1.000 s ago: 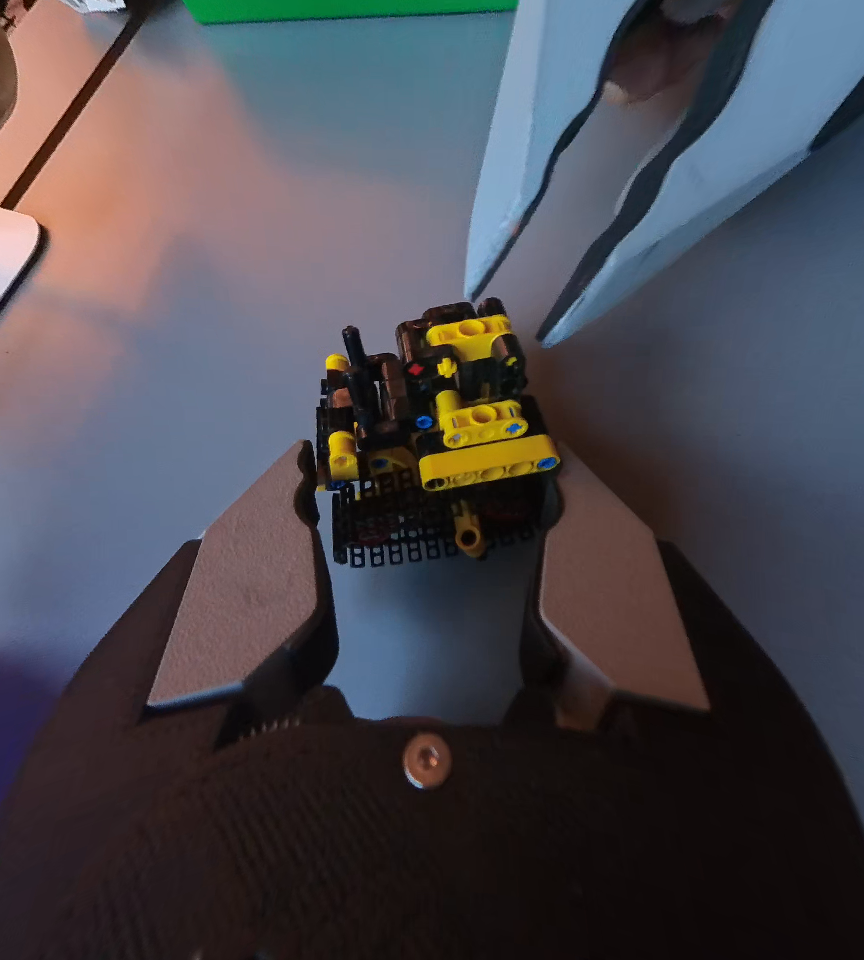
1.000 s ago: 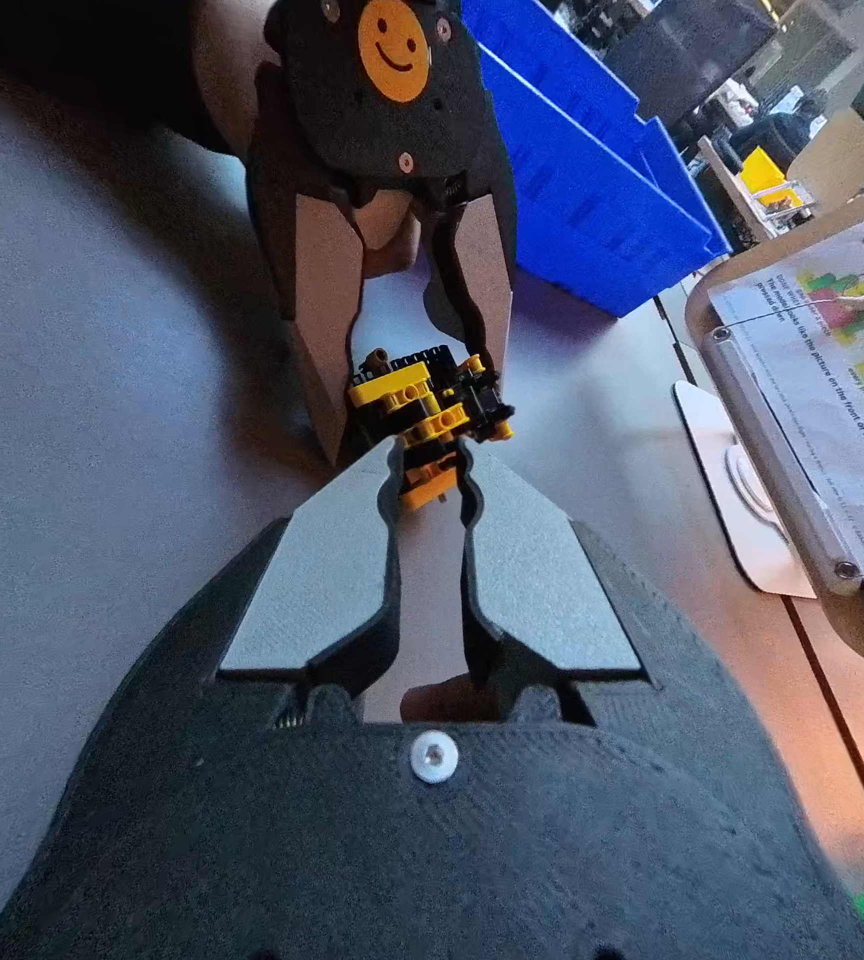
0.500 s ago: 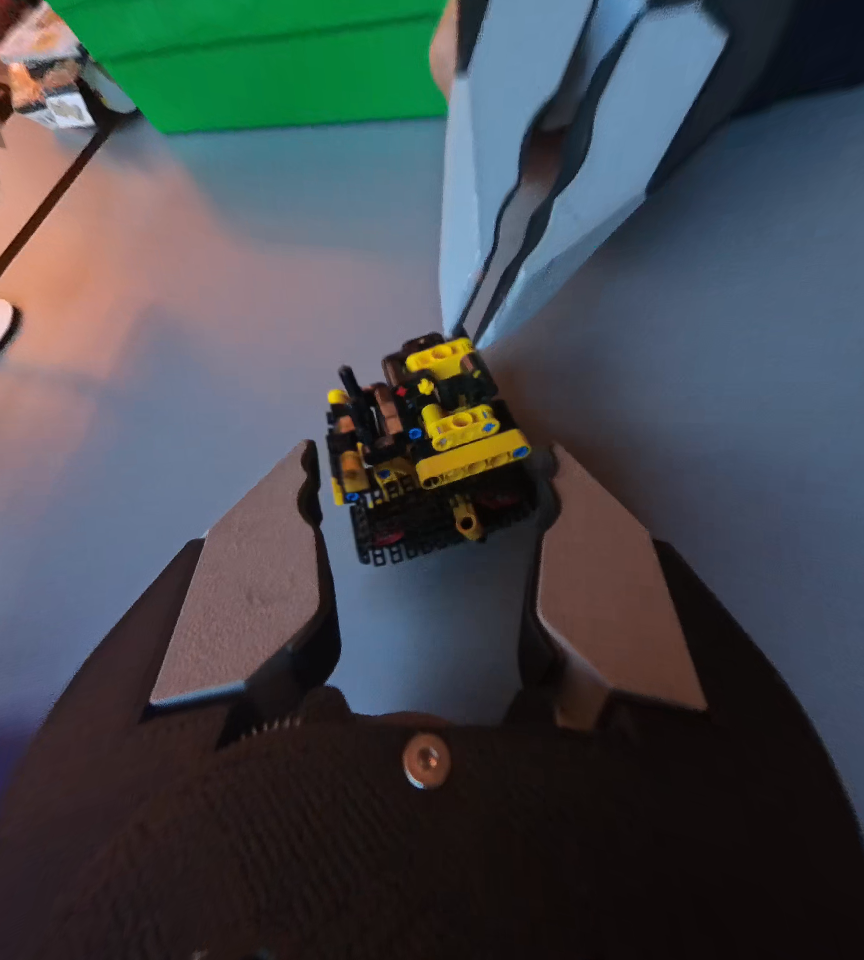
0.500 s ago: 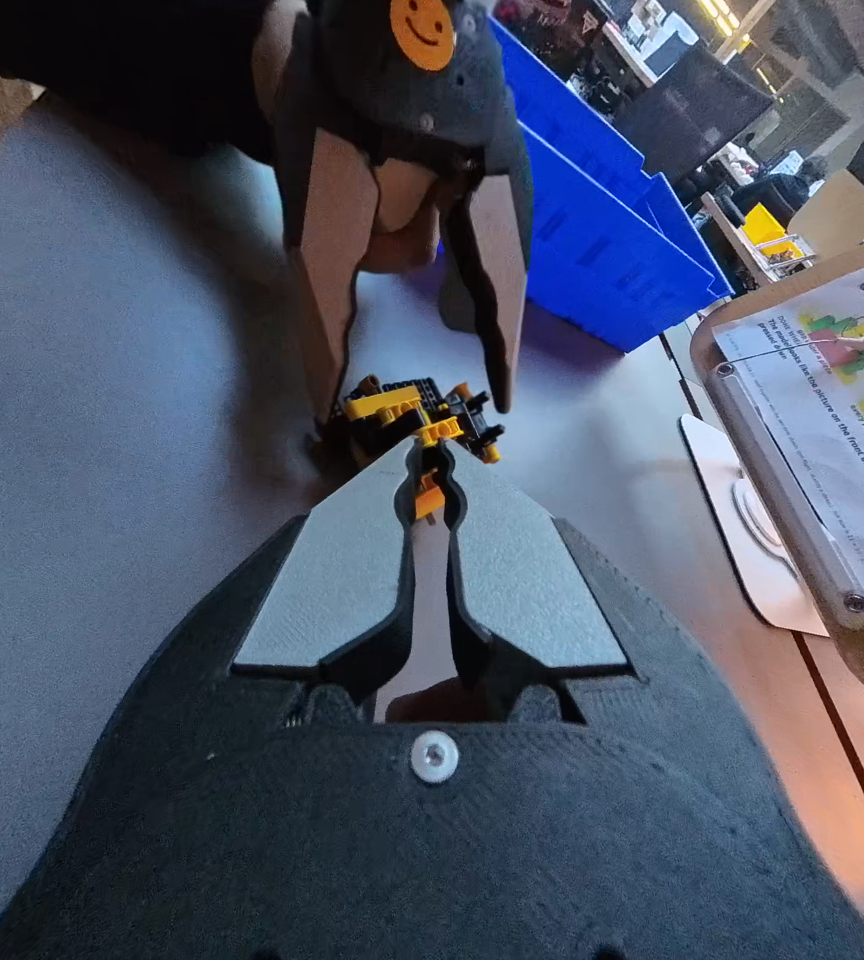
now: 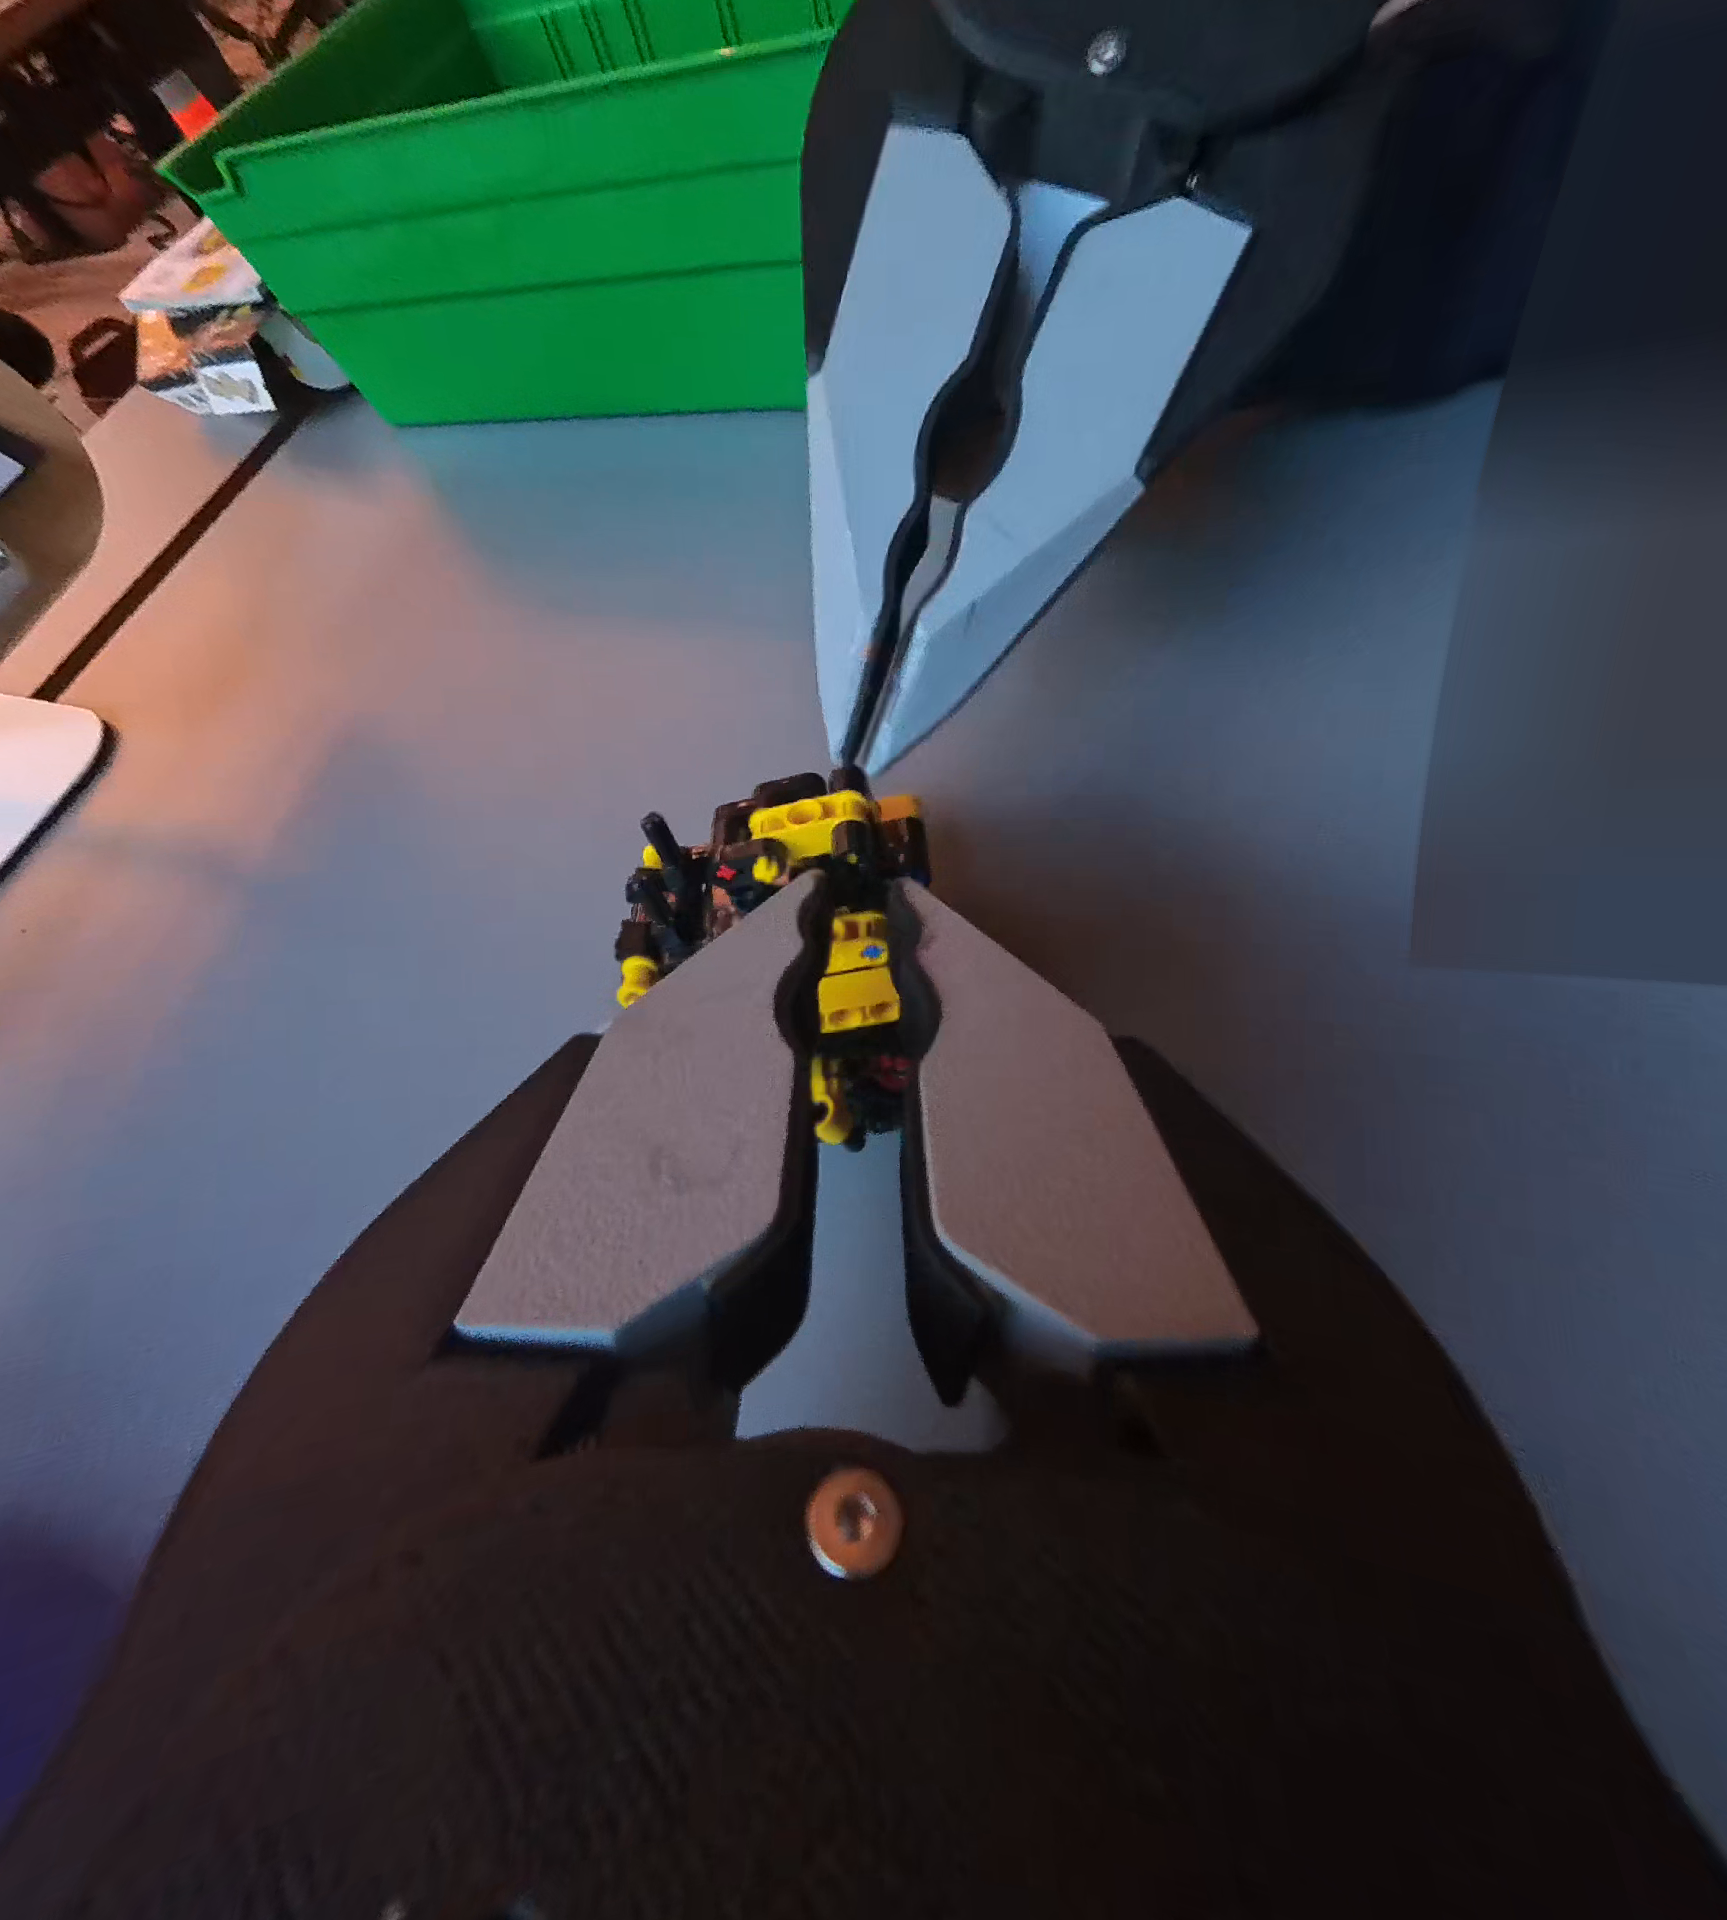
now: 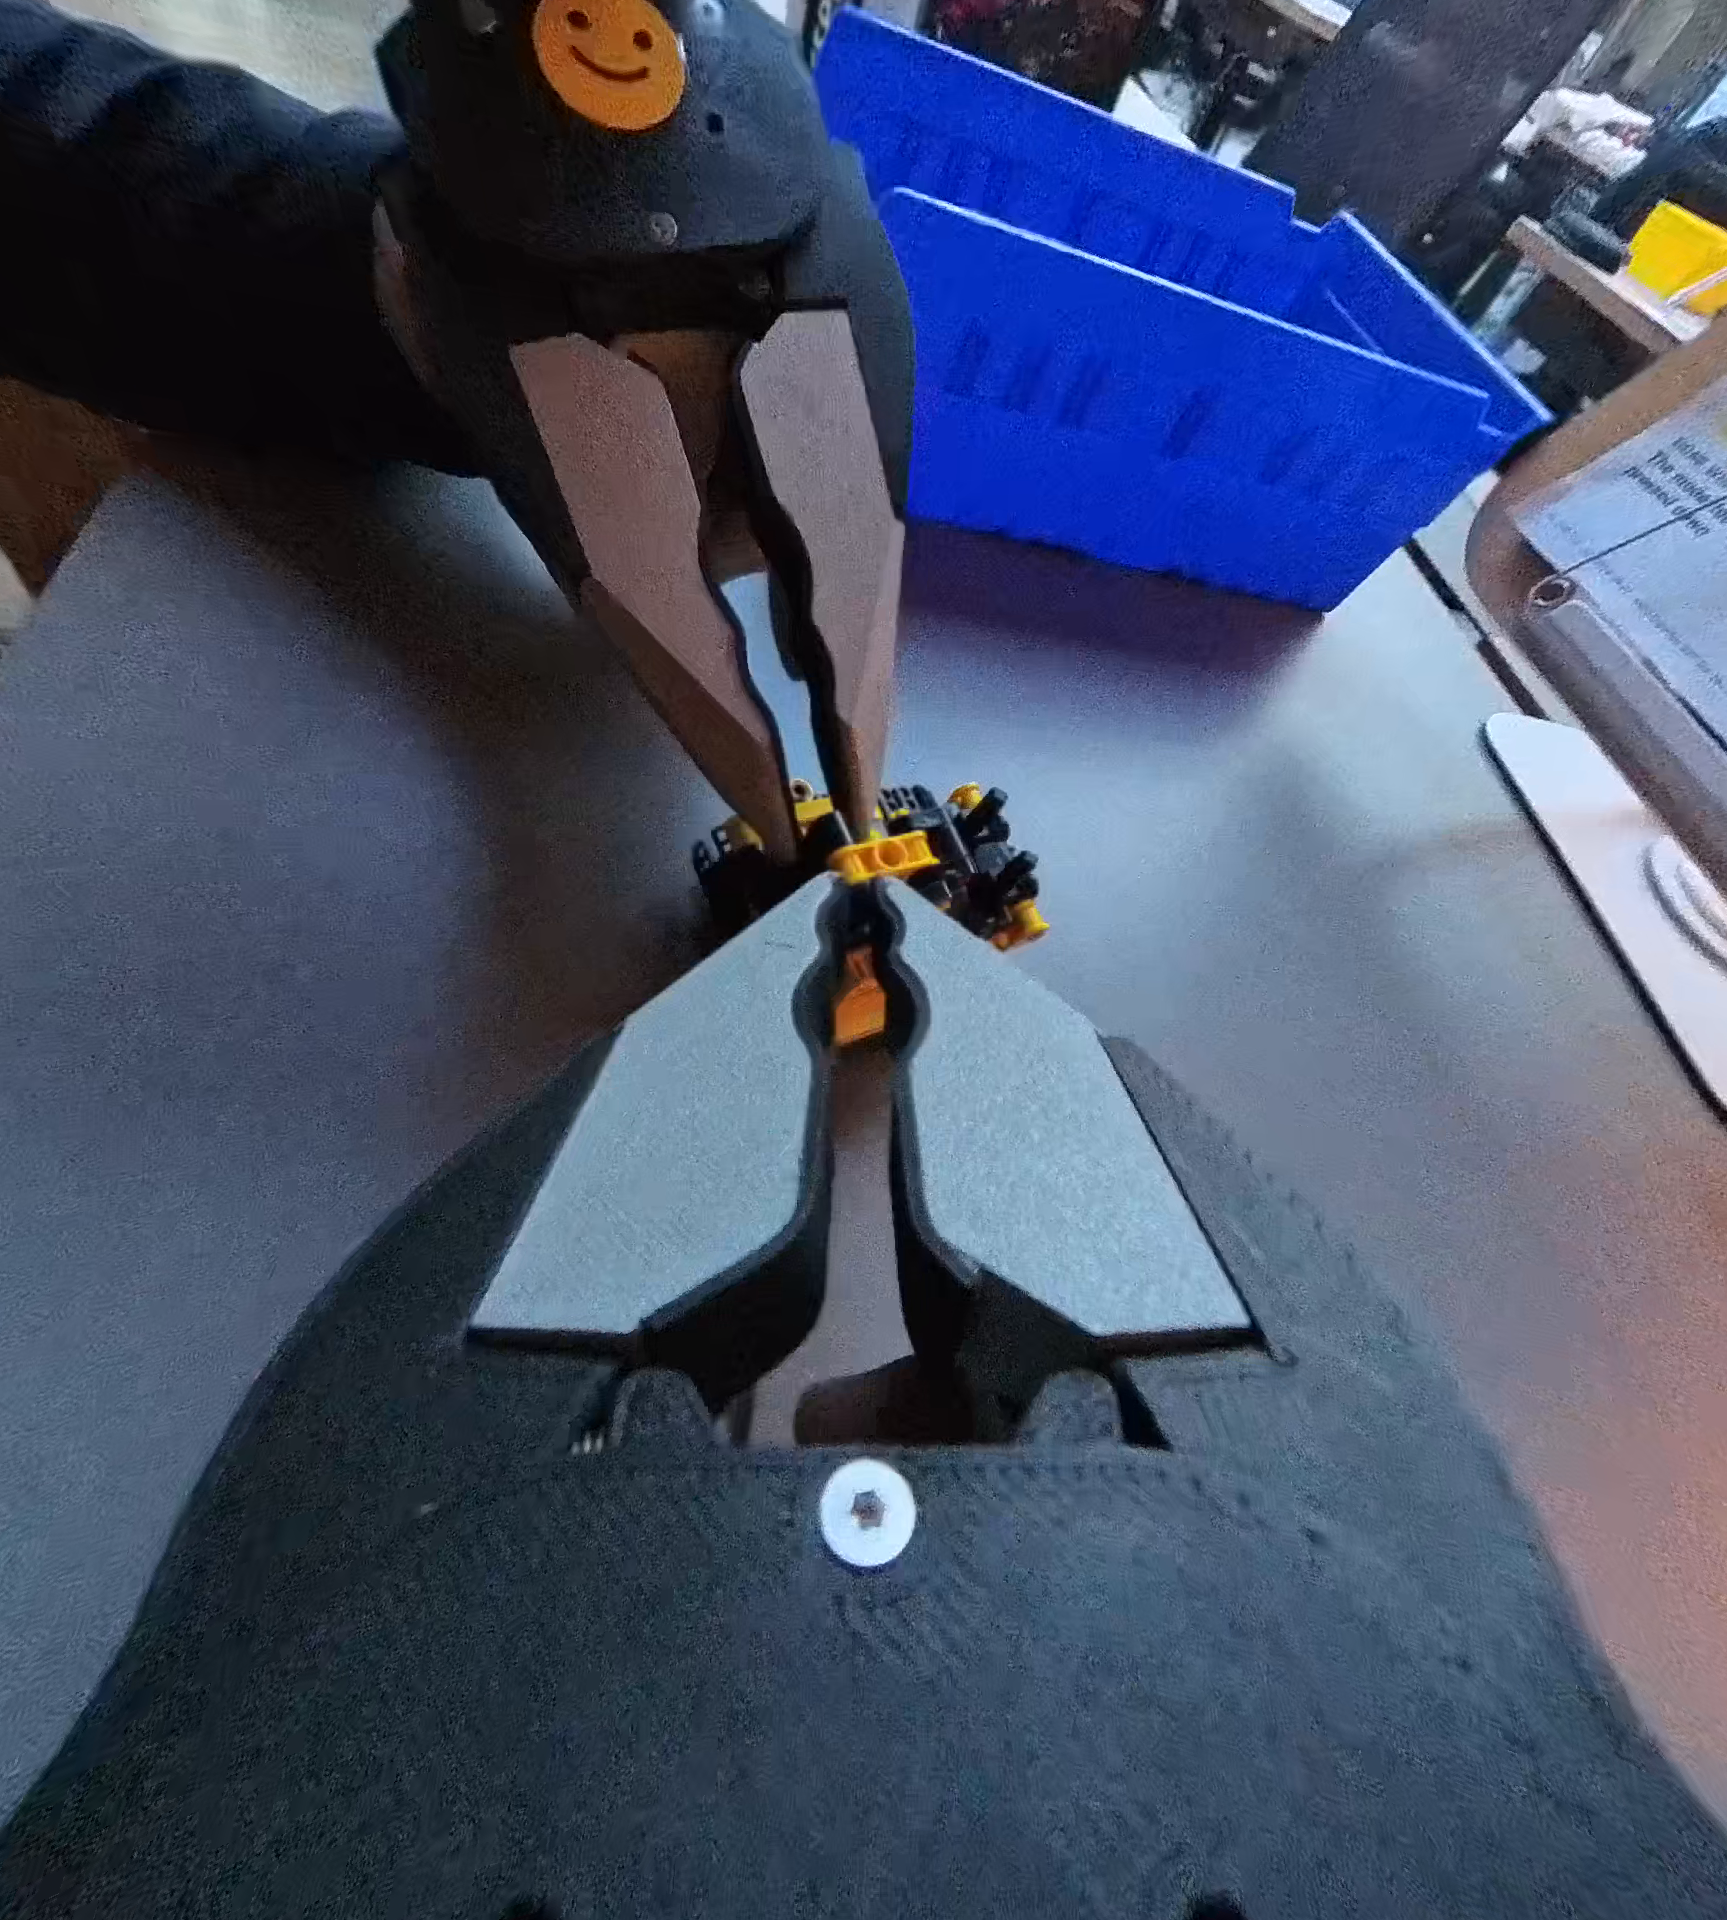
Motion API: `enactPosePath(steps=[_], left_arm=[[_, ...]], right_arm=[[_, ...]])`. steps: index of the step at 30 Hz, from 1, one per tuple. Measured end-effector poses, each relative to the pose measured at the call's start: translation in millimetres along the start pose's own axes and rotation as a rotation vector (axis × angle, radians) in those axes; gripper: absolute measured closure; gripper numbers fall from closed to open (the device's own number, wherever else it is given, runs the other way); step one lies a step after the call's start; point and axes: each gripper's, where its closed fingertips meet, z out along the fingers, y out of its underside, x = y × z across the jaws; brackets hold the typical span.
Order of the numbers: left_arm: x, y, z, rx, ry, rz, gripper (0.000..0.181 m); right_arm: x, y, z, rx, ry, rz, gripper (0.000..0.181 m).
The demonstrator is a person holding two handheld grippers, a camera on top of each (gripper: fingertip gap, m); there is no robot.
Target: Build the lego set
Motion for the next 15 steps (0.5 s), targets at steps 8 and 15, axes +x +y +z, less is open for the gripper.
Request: enactPosePath(steps=[8, 15], left_arm=[[3, -4, 1, 0.013, -0.012, 0.003, 0.175], [1, -2, 3, 0.001, -0.019, 0.016, 0.176]], right_arm=[[-11, -2, 5, 0.013, -0.045, -0.009, 0.179], [1, 2, -4, 0.021, -0.042, 0.007, 0.176]])
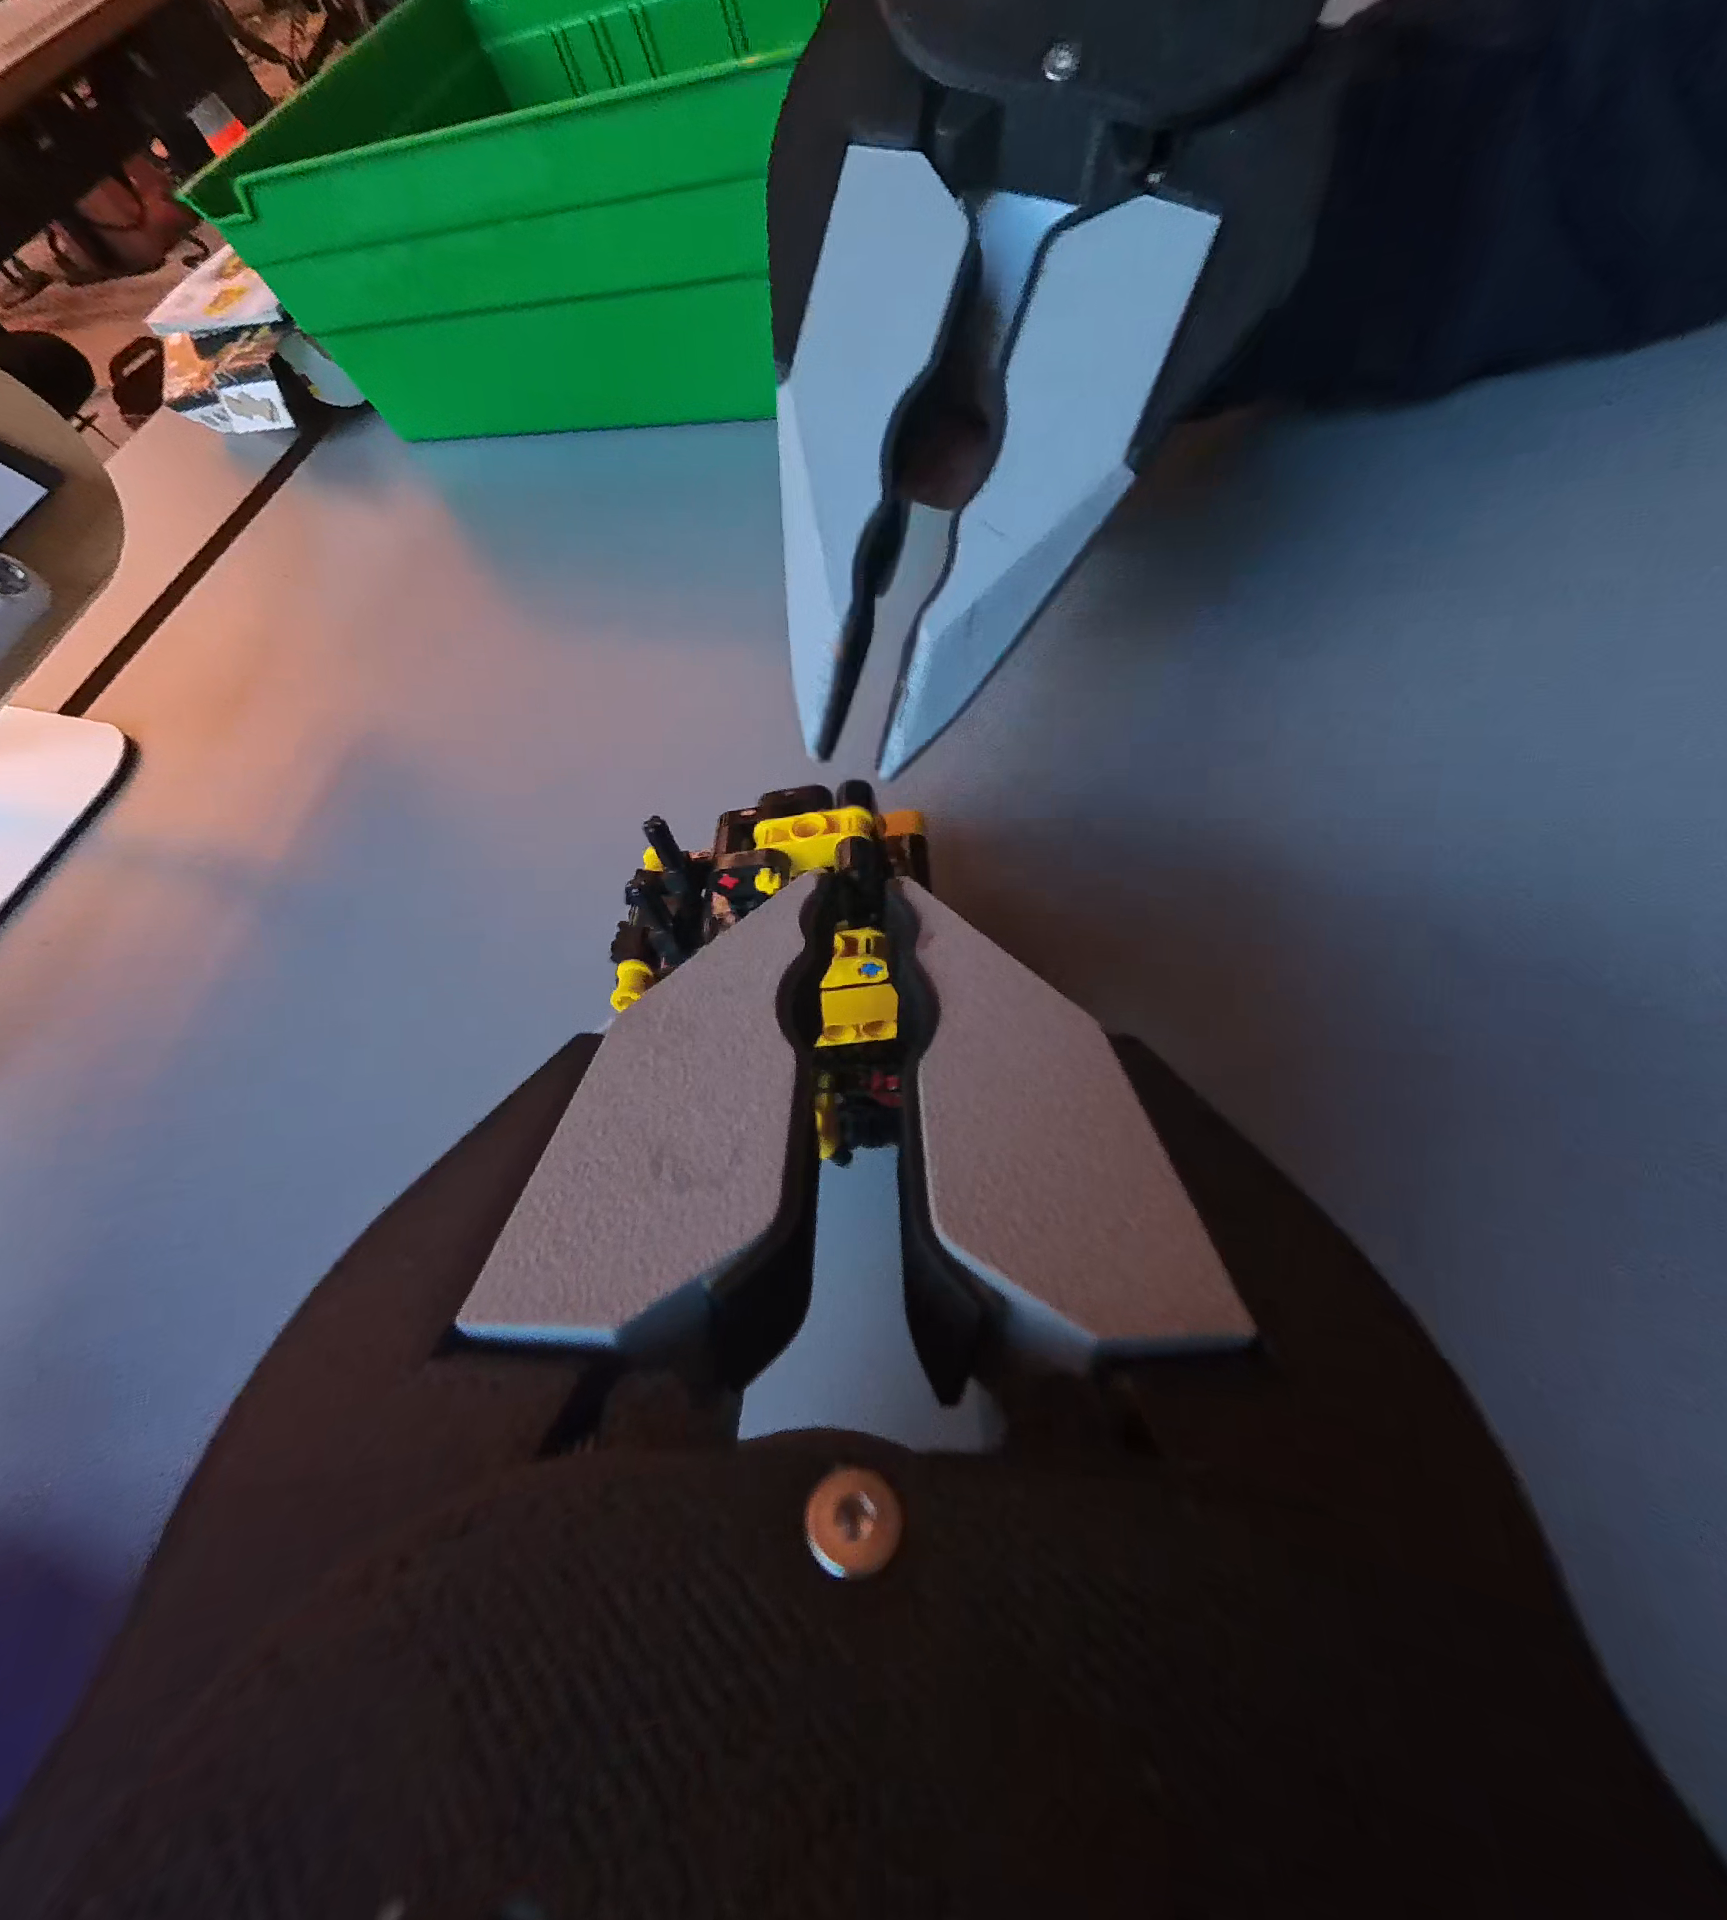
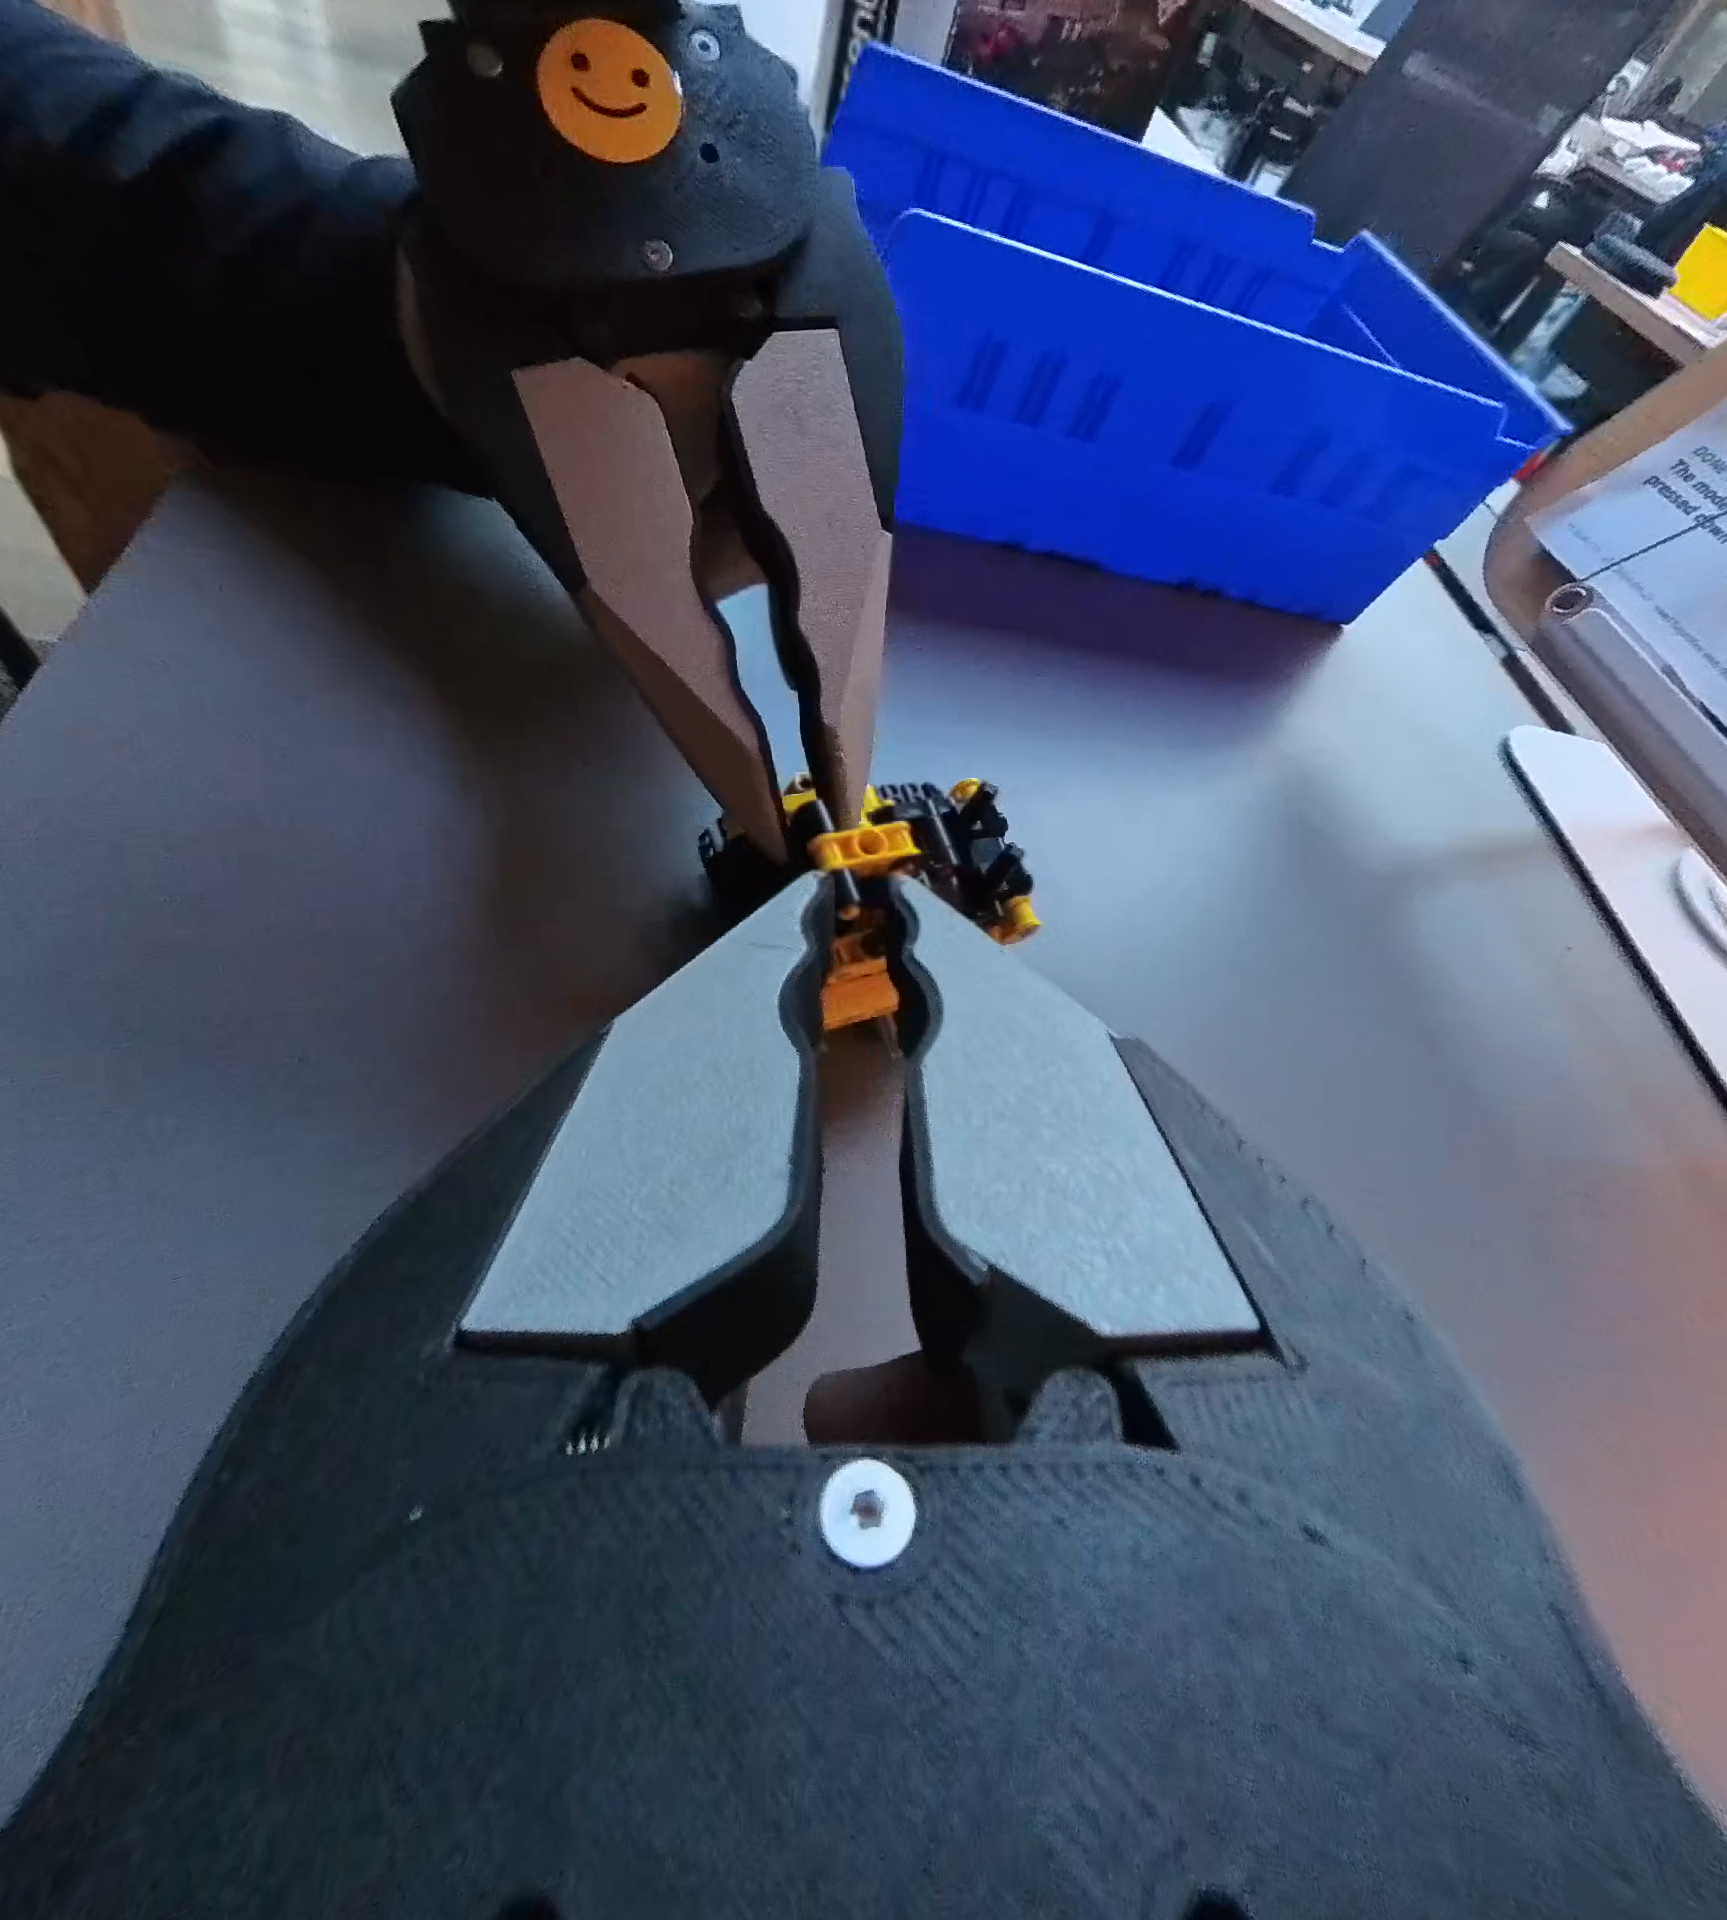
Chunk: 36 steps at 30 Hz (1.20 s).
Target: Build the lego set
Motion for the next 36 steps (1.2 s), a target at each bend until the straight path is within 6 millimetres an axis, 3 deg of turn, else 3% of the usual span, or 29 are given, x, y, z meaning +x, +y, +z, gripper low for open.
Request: enactPosePath(steps=[11, 19, 20, 21, 22, 23, 25, 29, 36], left_arm=[[6, 0, 1, 0.02, 0.033, 0.018, 0.177], [7, 1, 1, -0.012, 0.033, 0.043, 0.177], [5, 2, -1, -0.024, 0.017, 0.061, 0.177], [4, 3, -3, -0.029, 0.013, 0.07, 0.177], [4, 2, -6, -0.016, 0.02, 0.056, 0.178], [3, -1, -9, 0.003, 0.027, 0.035, 0.178], [4, 1, -7, 0.004, 0.048, 0.019, 0.177], [1, 4, -5, 0.014, 0.063, -0.007, 0.177], [-2, 1, 0, 0.061, 0.076, -0.102, 0.177]], right_arm=[[-10, 1, 6, 0.005, -0.005, -0.067, 0.179], [-9, 1, 5, -0.083, 0.07, -0.256, 0.181], [-2, 7, 5, -0.137, 0.114, -0.285, 0.181], [6, 26, 5, -0.251, 0.147, -0.318, 0.181], [6, 45, 6, -0.326, 0.129, -0.318, 0.181], [-2, 51, 9, -0.312, 0.077, -0.28, 0.181], [-8, 39, 10, -0.234, 0.042, -0.209, 0.181], [1, 15, 0, -0.09, 0.043, -0.117, 0.181], [4, 12, 5, -0.051, 0.067, -0.003, 0.181]])
